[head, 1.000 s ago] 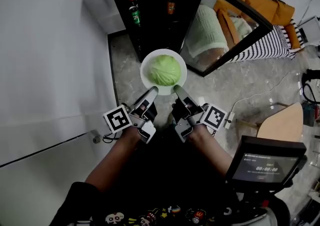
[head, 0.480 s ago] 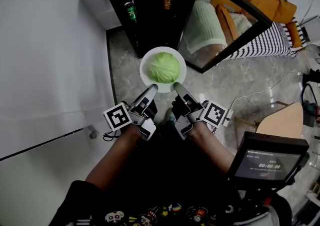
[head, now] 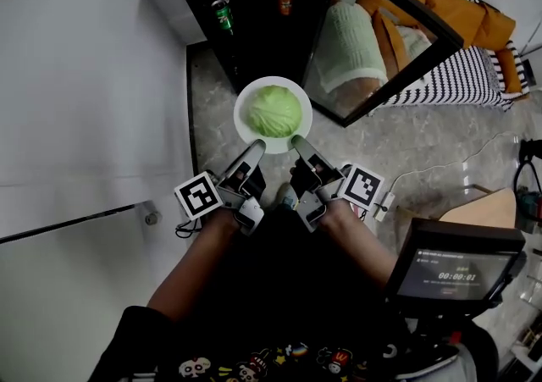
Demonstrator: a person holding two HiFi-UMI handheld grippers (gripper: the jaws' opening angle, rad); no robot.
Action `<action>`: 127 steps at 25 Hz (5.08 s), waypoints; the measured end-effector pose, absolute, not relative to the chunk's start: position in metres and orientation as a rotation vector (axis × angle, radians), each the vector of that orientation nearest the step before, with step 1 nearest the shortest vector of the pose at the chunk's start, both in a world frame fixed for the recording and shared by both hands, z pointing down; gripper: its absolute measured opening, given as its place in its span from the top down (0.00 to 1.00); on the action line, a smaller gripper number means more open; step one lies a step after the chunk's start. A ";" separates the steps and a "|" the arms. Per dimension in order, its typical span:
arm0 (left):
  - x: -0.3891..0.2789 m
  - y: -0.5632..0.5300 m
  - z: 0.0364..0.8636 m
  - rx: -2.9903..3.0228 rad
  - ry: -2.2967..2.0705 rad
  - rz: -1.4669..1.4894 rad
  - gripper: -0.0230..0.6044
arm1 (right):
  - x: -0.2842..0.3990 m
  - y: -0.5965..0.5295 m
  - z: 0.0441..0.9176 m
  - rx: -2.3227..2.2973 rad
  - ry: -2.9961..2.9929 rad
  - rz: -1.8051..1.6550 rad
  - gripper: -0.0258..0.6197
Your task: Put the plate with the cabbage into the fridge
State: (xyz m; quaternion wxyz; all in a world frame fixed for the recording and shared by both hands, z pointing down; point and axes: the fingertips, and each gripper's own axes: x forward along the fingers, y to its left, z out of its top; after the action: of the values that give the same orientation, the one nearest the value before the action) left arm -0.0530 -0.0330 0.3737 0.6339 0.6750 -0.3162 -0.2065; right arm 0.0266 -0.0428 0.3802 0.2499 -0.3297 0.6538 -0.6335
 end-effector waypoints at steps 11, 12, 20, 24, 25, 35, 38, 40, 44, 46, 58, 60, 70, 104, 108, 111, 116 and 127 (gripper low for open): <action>-0.050 -0.039 0.377 1.551 -0.725 -0.490 0.93 | 0.028 -0.049 0.384 -0.886 1.782 -1.735 0.94; -0.050 -0.040 0.377 1.553 -0.722 -0.492 0.93 | 0.028 -0.050 0.384 -0.887 1.780 -1.736 0.94; -0.048 -0.047 0.381 1.599 -0.722 -0.465 0.93 | 0.033 -0.056 0.387 -0.891 1.782 -1.733 0.94; -0.044 -0.048 0.377 1.564 -0.700 -0.516 0.93 | 0.033 -0.058 0.386 -0.887 1.787 -1.733 0.94; -0.045 -0.048 0.378 1.568 -0.704 -0.512 0.93 | 0.033 -0.058 0.387 -0.887 1.789 -1.734 0.94; -0.048 -0.049 0.381 1.619 -0.739 -0.460 0.93 | 0.033 -0.058 0.388 -0.867 1.781 -1.739 0.94; -0.048 -0.048 0.380 1.609 -0.734 -0.463 0.93 | 0.032 -0.057 0.388 -0.867 1.773 -1.742 0.94; -0.046 -0.047 0.379 1.589 -0.725 -0.471 0.93 | 0.033 -0.057 0.388 -0.876 1.776 -1.739 0.94; -0.044 -0.051 0.380 1.578 -0.708 -0.459 0.93 | 0.035 -0.058 0.390 -0.893 1.758 -1.738 0.94; -0.044 -0.051 0.380 1.573 -0.701 -0.453 0.93 | 0.035 -0.058 0.391 -0.902 1.748 -1.741 0.94; -0.043 -0.048 0.380 1.593 -0.692 -0.424 0.93 | 0.034 -0.054 0.391 -0.879 1.730 -1.739 0.94; -0.048 -0.049 0.383 1.647 -0.717 -0.372 0.93 | 0.034 -0.053 0.392 -0.875 1.725 -1.741 0.94; -0.047 -0.049 0.385 1.648 -0.716 -0.332 0.93 | 0.034 -0.051 0.396 -0.890 1.676 -1.756 0.94; -0.047 -0.048 0.379 1.493 -0.711 -0.389 0.93 | 0.034 -0.053 0.390 -0.971 1.644 -1.842 0.94; -0.044 -0.049 0.375 1.514 -0.740 -0.387 0.93 | 0.036 -0.053 0.389 -0.934 1.635 -1.836 0.94; -0.044 -0.049 0.374 1.491 -0.738 -0.392 0.93 | 0.036 -0.054 0.388 -0.947 1.627 -1.837 0.94; -0.044 -0.049 0.371 1.467 -0.709 -0.406 0.93 | 0.034 -0.053 0.382 -0.988 1.625 -1.821 0.94; -0.043 -0.049 0.374 1.440 -0.711 -0.400 0.93 | 0.036 -0.052 0.385 -1.007 1.620 -1.827 0.94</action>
State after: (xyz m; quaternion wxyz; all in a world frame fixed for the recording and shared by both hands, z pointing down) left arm -0.0430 -0.0488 0.3744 0.6766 0.6407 -0.3165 -0.1778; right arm 0.0358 -0.0522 0.3848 0.2474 -0.3695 0.5942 -0.6702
